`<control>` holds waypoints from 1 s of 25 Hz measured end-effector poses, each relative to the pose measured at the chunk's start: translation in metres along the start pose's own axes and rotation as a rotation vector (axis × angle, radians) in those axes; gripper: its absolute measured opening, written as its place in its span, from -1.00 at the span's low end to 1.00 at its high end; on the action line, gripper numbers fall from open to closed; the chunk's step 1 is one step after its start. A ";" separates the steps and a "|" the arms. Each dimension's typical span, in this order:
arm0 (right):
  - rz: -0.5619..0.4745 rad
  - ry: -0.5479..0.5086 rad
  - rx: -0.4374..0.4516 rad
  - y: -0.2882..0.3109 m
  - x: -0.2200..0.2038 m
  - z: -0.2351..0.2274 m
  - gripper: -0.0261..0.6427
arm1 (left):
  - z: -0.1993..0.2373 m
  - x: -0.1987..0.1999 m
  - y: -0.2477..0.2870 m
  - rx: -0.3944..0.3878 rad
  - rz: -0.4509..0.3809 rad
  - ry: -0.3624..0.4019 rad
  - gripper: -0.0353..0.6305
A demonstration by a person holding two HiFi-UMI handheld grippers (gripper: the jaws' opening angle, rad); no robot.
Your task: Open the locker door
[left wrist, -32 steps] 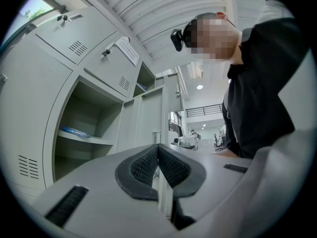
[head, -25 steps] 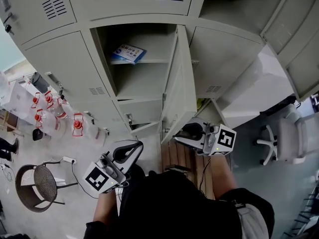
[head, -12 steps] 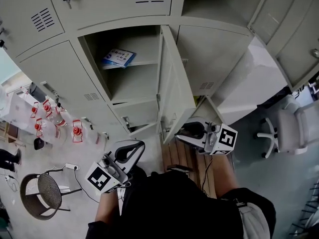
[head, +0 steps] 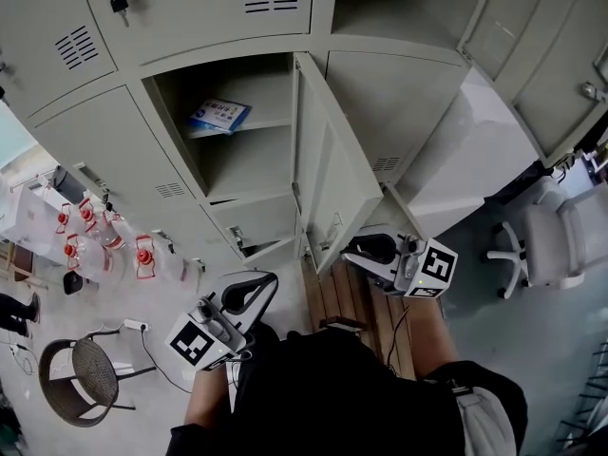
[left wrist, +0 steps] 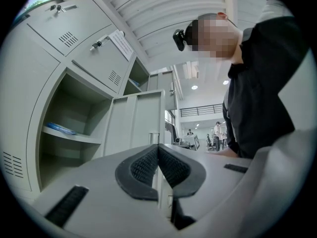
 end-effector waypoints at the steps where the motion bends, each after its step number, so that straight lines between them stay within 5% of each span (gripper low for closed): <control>1: 0.000 0.003 -0.006 -0.002 0.000 -0.001 -0.66 | 0.000 0.000 0.000 -0.001 -0.002 0.000 -0.86; 25: 0.017 0.022 -0.163 -0.031 -0.001 -0.008 -0.71 | -0.009 -0.004 0.011 -0.063 -0.013 -0.015 -0.86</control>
Point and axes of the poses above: the fingertips, and each gripper's own axes: y forward along the fingers, z to its left, x out of its top, the point moved 4 cm from there along -y, backward along the fingers, and after that the axes turned 9 degrees about z, right-handed, at the moved point
